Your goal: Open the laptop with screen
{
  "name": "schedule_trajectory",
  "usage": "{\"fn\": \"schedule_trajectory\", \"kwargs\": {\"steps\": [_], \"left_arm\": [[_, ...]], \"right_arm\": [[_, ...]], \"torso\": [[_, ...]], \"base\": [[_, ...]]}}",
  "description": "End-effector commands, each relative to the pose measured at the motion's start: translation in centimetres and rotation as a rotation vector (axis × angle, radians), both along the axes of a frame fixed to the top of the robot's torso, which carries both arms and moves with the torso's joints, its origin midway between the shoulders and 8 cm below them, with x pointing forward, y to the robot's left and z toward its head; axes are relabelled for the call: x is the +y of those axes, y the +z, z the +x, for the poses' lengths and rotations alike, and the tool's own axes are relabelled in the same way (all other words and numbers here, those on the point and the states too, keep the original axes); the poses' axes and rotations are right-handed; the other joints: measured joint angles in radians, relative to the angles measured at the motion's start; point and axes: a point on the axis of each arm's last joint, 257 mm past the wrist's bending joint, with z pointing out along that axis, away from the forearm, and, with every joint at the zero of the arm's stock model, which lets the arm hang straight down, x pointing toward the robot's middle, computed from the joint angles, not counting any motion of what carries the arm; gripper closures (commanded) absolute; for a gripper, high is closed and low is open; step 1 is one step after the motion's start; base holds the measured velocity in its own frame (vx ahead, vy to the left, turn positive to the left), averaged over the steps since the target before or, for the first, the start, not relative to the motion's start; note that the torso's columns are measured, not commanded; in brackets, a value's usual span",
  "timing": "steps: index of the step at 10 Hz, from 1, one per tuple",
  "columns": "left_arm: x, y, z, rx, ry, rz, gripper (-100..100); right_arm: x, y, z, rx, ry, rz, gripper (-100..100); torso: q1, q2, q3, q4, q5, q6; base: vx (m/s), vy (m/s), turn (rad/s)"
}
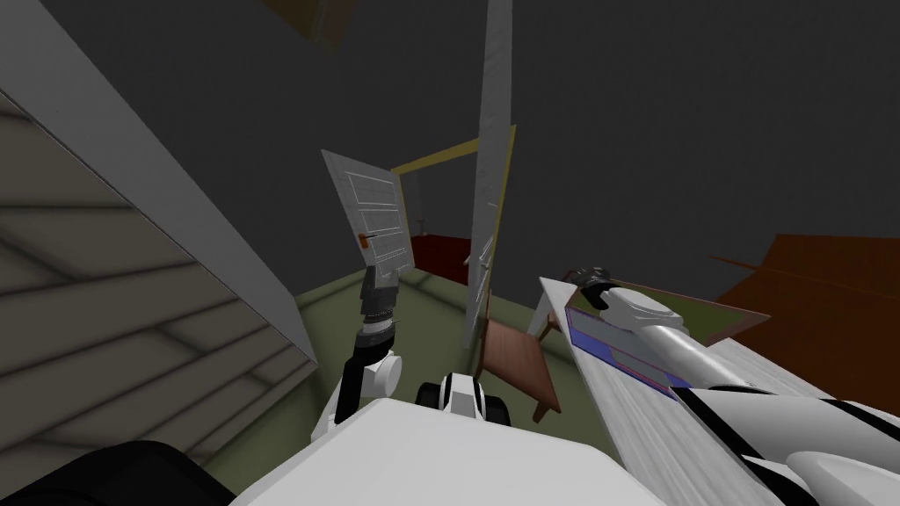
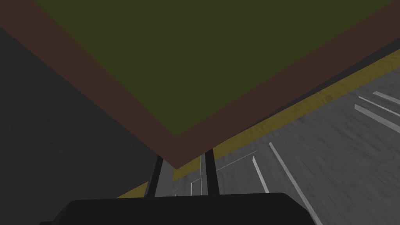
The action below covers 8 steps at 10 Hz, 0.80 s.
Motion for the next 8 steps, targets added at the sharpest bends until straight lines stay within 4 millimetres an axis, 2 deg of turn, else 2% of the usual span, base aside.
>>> {"fn": "schedule_trajectory", "kwargs": {"steps": [1,3,5,6,8], "left_arm": [[0.0,0.0,0.0,0.0,0.0,0.0,0],[0.0,0.0,0.0,0.0,0.0,0.0,0],[0.0,0.0,0.0,0.0,0.0,0.0,0],[0.0,0.0,0.0,0.0,0.0,0.0,0],[0.0,0.0,0.0,0.0,0.0,0.0,0]], "right_arm": [[3.9,-1.7,1.9,0.021,0.059,0.013,100],[3.9,-1.7,1.9,0.021,0.059,0.013,100],[10.7,-2.0,5.3,0.021,0.168,0.02,100],[10.0,-1.3,5.2,-0.002,0.153,0.038,100],[10.9,-2.2,5.3,0.023,0.171,0.02,100]], "torso": [[-0.004,0.0,0.0,0.0,0.0,-0.001],[-0.007,-0.001,-0.001,0.0,-0.001,0.001],[-0.006,-0.003,-0.002,0.0,0.0,0.001],[-0.004,-0.006,-0.004,-0.003,-0.001,-0.001],[-0.006,-0.005,-0.004,-0.002,0.0,-0.002]], "base": [[0.05,0.001,-0.28],[0.029,0.016,-0.145],[0.06,0.005,-0.387],[0.076,0.016,-0.314],[0.017,0.006,-0.022]]}}
